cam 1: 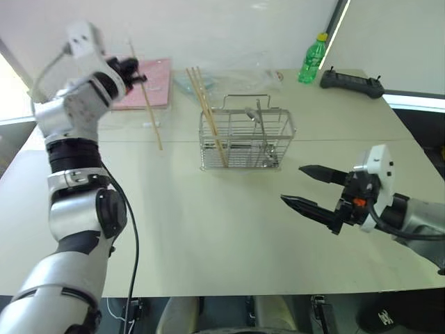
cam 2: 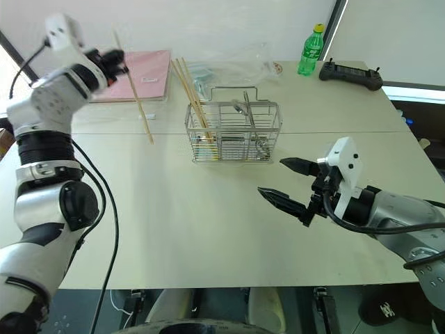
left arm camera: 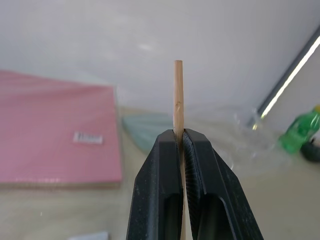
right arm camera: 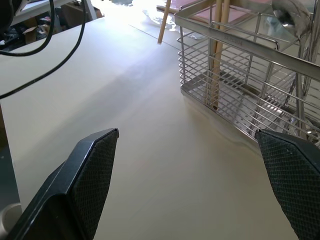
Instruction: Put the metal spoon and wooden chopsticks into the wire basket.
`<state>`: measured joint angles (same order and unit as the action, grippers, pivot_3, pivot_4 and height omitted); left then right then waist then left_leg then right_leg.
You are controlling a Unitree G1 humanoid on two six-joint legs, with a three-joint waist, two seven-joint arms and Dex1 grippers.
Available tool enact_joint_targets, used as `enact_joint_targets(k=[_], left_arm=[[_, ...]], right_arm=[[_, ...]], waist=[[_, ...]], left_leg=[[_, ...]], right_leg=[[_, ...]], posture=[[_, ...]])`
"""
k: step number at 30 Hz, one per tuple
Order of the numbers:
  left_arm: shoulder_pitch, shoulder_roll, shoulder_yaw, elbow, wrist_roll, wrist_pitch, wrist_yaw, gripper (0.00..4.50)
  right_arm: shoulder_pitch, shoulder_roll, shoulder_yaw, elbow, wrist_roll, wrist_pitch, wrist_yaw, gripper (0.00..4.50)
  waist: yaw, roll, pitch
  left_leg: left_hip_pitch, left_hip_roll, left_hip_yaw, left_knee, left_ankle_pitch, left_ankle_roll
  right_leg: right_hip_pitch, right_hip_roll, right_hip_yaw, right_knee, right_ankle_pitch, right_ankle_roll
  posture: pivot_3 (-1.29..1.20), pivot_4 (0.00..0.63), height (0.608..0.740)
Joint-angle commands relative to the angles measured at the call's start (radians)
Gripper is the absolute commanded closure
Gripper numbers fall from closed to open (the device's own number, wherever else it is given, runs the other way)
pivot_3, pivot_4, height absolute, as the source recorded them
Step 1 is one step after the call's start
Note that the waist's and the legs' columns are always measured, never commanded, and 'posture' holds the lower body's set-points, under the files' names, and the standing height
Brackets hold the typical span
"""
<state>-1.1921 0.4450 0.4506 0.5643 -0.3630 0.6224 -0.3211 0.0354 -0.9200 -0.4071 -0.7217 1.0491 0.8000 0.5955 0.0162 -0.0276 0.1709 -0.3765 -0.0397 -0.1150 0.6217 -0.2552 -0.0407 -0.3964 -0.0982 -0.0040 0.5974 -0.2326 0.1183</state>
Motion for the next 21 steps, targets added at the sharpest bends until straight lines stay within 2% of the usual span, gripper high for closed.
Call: enact_joint_targets(k=[1, 6, 11, 15, 21], left_arm=[[-0.12, 0.004, -0.007, -0.093, -0.067, -0.093, -0.065, 4.39], [-0.216, -0.029, -0.055, -0.115, -0.094, -0.167, -0.125, 4.39], [-0.268, -0.107, -0.09, -0.135, -0.138, -0.172, -0.129, 4.39], [-0.203, -0.168, -0.144, -0.181, -0.138, -0.154, -0.134, 4.39], [-0.078, -0.191, -0.207, -0.244, -0.128, -0.116, -0.129, 4.39]], right_arm=[[0.006, -0.01, -0.036, -0.027, 0.025, -0.005, 0.013, 0.0], [0.007, -0.011, -0.04, -0.026, 0.029, -0.006, 0.007, 0.0], [0.016, -0.01, -0.052, -0.029, 0.03, -0.006, -0.002, 0.0], [0.032, -0.003, -0.07, -0.04, 0.041, -0.008, -0.022, 0.0], [0.042, 0.006, -0.083, -0.045, 0.051, -0.011, -0.053, 0.0]], waist=[[0.0, -0.001, 0.001], [-0.002, -0.001, 0.0], [-0.003, 0.0, 0.0], [-0.004, 0.0, 0.0], [-0.006, 0.001, 0.0]], left_leg=[[0.0, 0.0, 0.0, 0.001, 0.0, 0.0], [0.001, 0.0, 0.0, 0.001, 0.0, 0.0], [0.003, 0.0, 0.0, 0.001, 0.0, 0.0], [0.002, 0.0, 0.0, 0.002, 0.0, 0.0], [0.003, 0.001, 0.0, 0.001, 0.0, 0.001]], right_leg=[[0.0, 0.0, 0.0, 0.0, 0.0, 0.0], [0.003, 0.0, 0.0, -0.001, 0.0, 0.001], [0.003, 0.001, 0.0, 0.0, -0.001, 0.002], [0.003, 0.001, 0.0, -0.001, 0.0, 0.002], [0.002, 0.002, 0.0, 0.001, 0.001, 0.0]], posture=[[0.0, 0.15, 0.728], [0.0, 0.15, 0.728], [0.0, 0.15, 0.728], [0.0, 0.15, 0.728], [0.0, 0.15, 0.728]])
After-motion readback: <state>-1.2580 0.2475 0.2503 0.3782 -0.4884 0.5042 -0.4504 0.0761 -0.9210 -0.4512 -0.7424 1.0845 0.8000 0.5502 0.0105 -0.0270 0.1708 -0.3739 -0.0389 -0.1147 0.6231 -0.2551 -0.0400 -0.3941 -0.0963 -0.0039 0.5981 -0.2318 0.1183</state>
